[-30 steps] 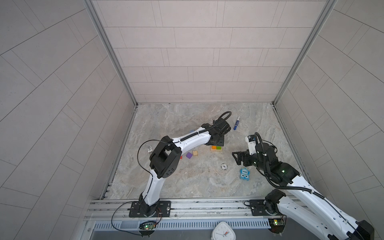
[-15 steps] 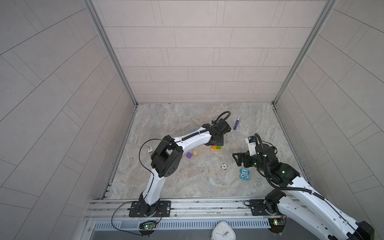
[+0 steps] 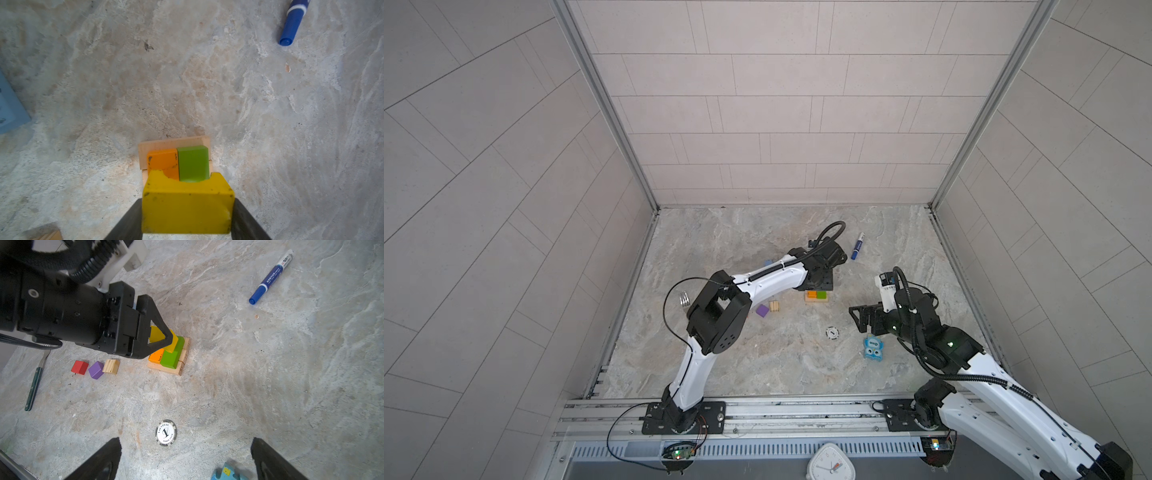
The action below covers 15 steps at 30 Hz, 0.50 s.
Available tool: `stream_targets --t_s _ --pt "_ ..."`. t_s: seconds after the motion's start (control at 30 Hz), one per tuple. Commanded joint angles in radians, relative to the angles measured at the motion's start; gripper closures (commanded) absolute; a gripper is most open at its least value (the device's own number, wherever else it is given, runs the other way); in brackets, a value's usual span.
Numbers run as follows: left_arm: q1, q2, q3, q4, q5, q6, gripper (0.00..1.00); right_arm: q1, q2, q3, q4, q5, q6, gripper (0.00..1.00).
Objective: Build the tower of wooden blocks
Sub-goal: 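Lower the yellow arch block onto the orange and green blocks with the left gripper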
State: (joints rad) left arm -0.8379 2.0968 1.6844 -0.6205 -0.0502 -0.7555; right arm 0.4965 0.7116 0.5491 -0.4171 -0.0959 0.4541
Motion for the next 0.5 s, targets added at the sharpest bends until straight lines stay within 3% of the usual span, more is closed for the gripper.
stream_targets --t_s 0.0,0.47 --pt "0.003 0.017 0.006 0.004 -0.001 -0.008 0.59 -0.001 -0.004 -0.015 -0.008 0.015 0.013 0.01" --pt "0.003 0.020 -0.009 0.013 -0.003 -0.008 0.58 -0.005 -0.005 -0.026 -0.005 0.012 0.014 0.01"
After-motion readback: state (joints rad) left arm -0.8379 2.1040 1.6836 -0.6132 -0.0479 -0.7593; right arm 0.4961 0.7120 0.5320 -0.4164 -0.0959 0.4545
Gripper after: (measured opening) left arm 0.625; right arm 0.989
